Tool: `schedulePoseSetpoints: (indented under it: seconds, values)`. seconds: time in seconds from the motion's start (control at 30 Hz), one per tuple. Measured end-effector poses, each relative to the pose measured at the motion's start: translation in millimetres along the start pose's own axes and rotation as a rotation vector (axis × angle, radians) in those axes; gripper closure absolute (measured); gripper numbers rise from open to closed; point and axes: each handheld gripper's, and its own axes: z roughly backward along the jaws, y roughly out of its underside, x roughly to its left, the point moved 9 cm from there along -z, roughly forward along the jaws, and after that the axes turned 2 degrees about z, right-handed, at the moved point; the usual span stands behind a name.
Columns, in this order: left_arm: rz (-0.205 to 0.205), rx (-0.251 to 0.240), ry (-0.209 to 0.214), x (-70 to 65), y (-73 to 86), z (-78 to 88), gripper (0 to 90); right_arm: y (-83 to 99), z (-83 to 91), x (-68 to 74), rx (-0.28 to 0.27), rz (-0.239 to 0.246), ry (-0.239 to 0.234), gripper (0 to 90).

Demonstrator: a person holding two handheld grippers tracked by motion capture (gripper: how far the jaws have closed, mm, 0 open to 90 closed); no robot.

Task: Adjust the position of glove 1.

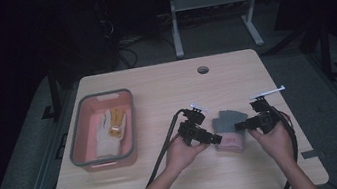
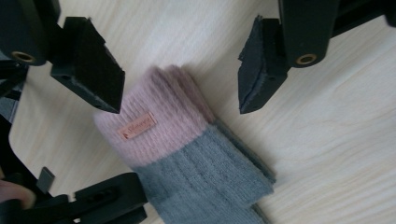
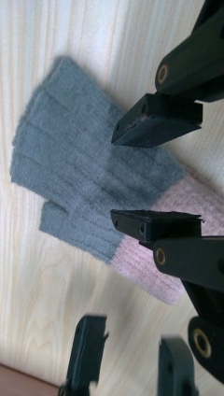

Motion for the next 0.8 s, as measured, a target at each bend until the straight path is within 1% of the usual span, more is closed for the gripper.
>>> schedulePoseSetpoints:
  seconds: [0.07, 0.13, 0.27, 0.4, 0.47, 0.5, 0.53, 0.67, 0.73, 0.77, 0.8]
  values:
    - [0.016, 0.001, 0.009, 1.0, -0.6, -6.2, 34.5, 1.8, -0.3, -2.6, 0.001, -0.006, -0.006, 53.9]
    - [0.045, 0.000, 0.018, 2.5, -1.1, -12.1, 35.2, 3.9, -1.1, -4.9, 0.005, -0.013, -0.009, 52.8]
    - [0.084, -0.003, 0.040, 4.0, -1.9, -20.1, 38.8, 7.1, -3.2, -9.0, 0.007, -0.028, -0.016, 52.5]
    - [0.083, 0.008, 0.037, 4.7, -0.6, -25.3, 42.3, 9.5, -6.8, -11.5, 0.014, -0.046, -0.032, 52.3]
    - [0.081, 0.016, 0.036, 4.7, 0.8, -27.9, 43.2, 11.3, -9.7, -11.5, 0.022, -0.052, -0.031, 52.0]
    - [0.084, 0.016, 0.034, 4.3, 1.2, -29.5, 43.5, 12.0, -11.2, -12.3, 0.022, -0.049, -0.028, 52.0]
    - [0.080, 0.024, 0.035, 4.1, 2.1, -30.0, 43.9, 12.7, -12.2, -12.4, 0.022, -0.054, -0.031, 52.0]
    - [0.074, 0.027, 0.035, 2.7, 3.1, -33.0, 45.7, 14.9, -15.6, -15.7, 0.013, -0.073, -0.047, 51.4]
    - [0.082, 0.035, 0.039, 3.0, 4.2, -34.6, 45.8, 16.3, -17.0, -17.2, 0.017, -0.096, -0.059, 50.2]
    - [0.088, 0.035, 0.035, 3.7, 4.5, -34.8, 45.0, 17.1, -18.4, -17.3, 0.018, -0.117, -0.072, 50.1]
    - [0.093, 0.035, 0.035, 4.1, 4.7, -34.9, 43.7, 17.5, -19.2, -18.7, 0.010, -0.121, -0.084, 50.4]
